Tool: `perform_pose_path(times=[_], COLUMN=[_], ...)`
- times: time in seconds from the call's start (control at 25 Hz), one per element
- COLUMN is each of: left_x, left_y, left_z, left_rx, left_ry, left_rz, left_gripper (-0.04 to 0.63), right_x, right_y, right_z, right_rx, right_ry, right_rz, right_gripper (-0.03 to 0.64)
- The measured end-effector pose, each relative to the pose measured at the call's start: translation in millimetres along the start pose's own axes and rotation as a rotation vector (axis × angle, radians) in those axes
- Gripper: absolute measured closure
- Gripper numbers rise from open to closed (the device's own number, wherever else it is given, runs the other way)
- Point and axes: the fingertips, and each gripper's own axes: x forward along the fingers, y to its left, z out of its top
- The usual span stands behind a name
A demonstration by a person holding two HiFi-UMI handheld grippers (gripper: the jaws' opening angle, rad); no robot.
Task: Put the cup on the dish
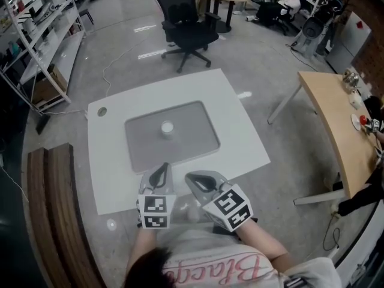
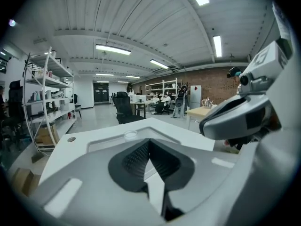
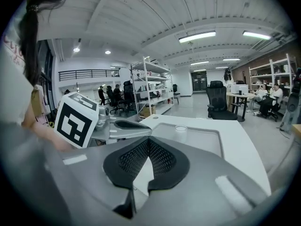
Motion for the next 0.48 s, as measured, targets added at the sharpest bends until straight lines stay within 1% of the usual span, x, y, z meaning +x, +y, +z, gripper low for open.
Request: perform_pose_path(times=[0.2, 0.32, 0.48], left_x=[-19, -36, -60], left_y=[-16, -23, -27], left_z=[8, 12, 16], left_rx=[0.006, 0.019, 0.038], left_ry=[-0.034, -0.049, -0.068], left_rz=[-0.037, -0.050, -0.058], left_gripper=[0.597, 0.597, 0.596], right_x=[-10, -16, -23], right_y=[7, 14, 32], right_z=[-5, -3, 3], right_rx=[0.031, 0.051, 0.092], right_ry=[-0.023, -0.057, -0.108], right_rz=[-0.022, -0.049, -0.055], right_gripper=[0.615, 0.615, 0.615])
